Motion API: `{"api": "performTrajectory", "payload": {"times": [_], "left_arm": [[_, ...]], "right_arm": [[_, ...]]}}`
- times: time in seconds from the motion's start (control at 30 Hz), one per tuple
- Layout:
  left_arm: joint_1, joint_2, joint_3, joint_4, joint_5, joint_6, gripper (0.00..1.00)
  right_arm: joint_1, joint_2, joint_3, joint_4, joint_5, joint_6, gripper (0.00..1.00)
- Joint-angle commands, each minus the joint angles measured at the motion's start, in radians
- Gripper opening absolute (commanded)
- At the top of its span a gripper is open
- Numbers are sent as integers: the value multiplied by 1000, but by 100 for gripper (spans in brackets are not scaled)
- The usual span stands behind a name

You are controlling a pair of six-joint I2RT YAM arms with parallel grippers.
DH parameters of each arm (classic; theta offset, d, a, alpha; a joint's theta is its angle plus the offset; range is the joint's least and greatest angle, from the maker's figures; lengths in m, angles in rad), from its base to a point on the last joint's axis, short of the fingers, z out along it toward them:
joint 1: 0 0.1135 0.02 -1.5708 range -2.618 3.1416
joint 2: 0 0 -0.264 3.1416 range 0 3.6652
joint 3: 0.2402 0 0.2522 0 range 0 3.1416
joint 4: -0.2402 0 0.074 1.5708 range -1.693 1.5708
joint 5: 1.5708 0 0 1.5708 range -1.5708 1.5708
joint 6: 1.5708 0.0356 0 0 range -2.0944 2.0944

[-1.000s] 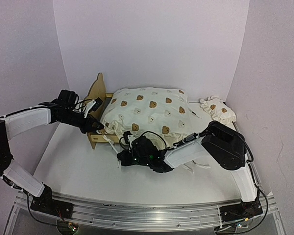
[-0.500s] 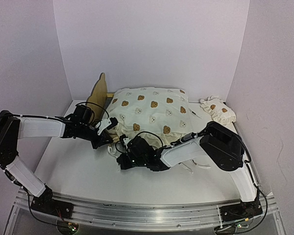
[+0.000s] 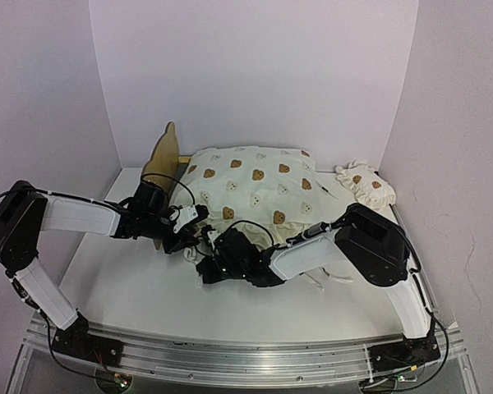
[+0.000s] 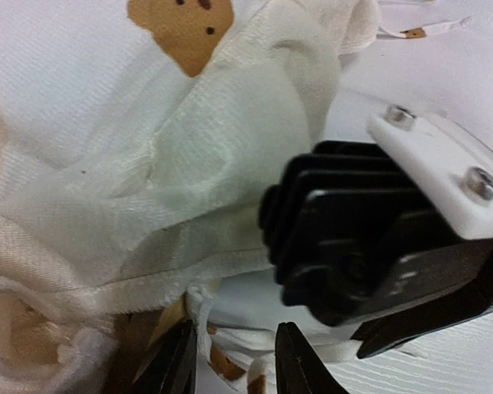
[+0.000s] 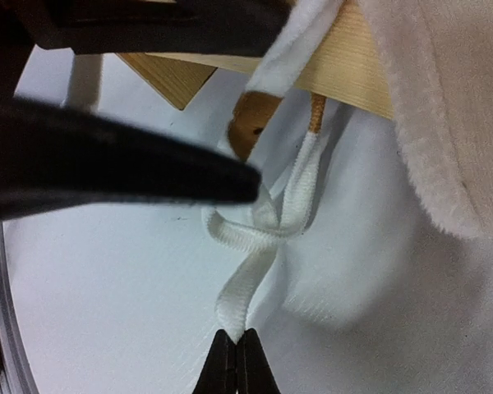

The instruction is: Set up the pet bed

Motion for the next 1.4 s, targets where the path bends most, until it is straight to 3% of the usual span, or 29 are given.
{"api": "performTrajectory", "payload": {"times": [0.0,0.17,0.4,0.53,0.73,1.03,1.23,1.37], "left_arm": [[-6,7,-3,90,-115,-35,31],[-33,10,-28,155,-173,-52,26],[-38,11,-32,202,-222,-76,0],[-38,-3,-12,170,-191,-100,0],[-36,-96,73,-68,-77,-123,0],[16,-272,151,-248,39,-157,0],[106,-330,225,-258,52,-215,0],[160,-336,245,-224,-13,-188,0]], "right_arm": [[-1,1,-18,59,8,18,0],[-1,-3,-33,79,7,30,0],[-2,-13,-55,96,14,43,0],[-4,-16,-67,105,14,49,0],[-13,-35,-108,108,14,67,0],[-36,-18,-117,110,15,106,0],[-71,9,-130,108,46,168,0],[-73,30,-114,74,46,157,0]]}}
